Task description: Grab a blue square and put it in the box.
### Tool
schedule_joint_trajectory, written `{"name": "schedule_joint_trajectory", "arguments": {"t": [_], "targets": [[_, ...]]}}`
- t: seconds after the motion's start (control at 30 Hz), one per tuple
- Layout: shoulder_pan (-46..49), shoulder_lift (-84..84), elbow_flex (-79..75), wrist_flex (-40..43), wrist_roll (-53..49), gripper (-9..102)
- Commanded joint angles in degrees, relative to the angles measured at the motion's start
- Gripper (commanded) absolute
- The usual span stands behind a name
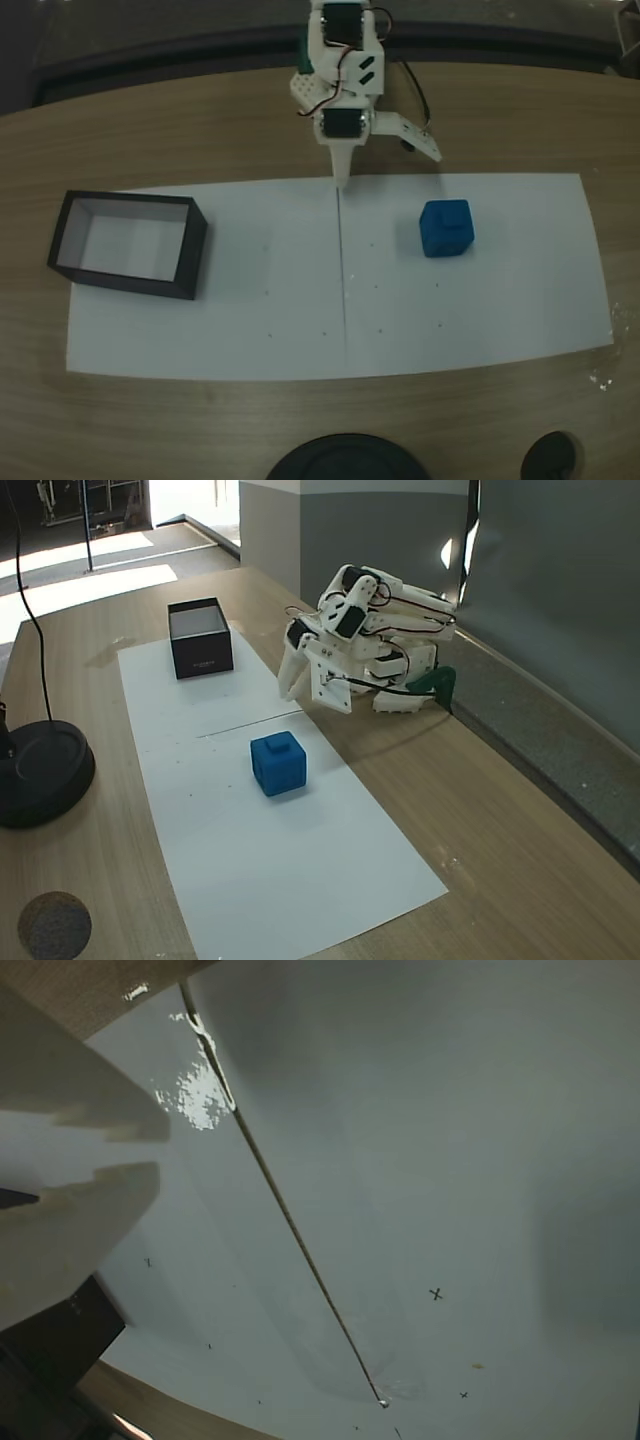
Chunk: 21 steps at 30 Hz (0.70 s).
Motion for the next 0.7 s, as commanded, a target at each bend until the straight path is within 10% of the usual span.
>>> {"name": "schedule_joint_trajectory", "arguments": {"t": [0.0, 0.47, 0.67], "targets": [[-0.26, 1.05, -3.16, 0.44, 0.26, 0], [-0.35, 1.05, -3.08, 0.09, 0.62, 0], [0.62, 1.05, -3.87, -12.48, -3.78, 7]]}}
